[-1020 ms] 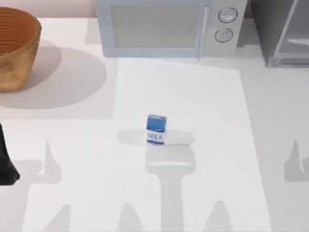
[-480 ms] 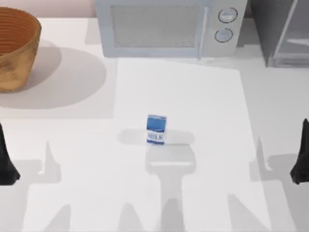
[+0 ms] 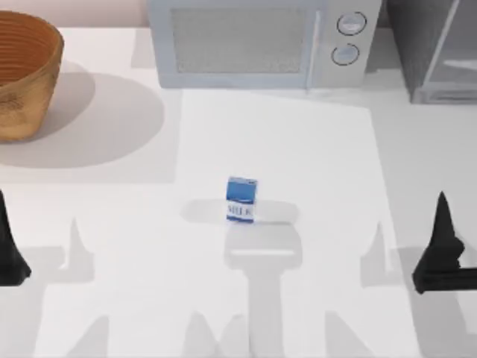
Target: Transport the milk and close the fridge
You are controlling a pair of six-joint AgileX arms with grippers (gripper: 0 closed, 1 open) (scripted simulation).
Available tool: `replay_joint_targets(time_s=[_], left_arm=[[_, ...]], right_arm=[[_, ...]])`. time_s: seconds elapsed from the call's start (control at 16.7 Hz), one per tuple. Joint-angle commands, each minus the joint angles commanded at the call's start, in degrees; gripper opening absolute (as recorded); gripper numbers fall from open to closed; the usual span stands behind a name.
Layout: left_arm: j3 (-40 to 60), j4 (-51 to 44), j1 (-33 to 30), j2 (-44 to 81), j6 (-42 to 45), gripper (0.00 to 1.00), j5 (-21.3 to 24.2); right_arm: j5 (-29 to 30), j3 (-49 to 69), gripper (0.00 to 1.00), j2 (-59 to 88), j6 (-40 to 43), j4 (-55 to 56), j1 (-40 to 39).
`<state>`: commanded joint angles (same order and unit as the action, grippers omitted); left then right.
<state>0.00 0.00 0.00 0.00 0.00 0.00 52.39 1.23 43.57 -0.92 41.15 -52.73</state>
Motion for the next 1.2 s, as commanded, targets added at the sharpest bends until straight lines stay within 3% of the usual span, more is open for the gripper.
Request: replay_joint_targets(time_s=[0.6,0.84,1.2], left_arm=[[0.0,0.0,0.0,0.0,0.0,1.0,0.0],[0.0,0.0,0.0,0.0,0.0,1.0,0.0],[0.0,0.0,0.0,0.0,0.0,1.0,0.0]], right_arm=[[2.87,4.82,1.0,6.46,-0.14,3.91,-1.71],[7.75,15.24,1.0,22.26,0.01,10.8,-4.71],[16.28,35.62,1.0,58.5,0.07,23.2,-9.19]])
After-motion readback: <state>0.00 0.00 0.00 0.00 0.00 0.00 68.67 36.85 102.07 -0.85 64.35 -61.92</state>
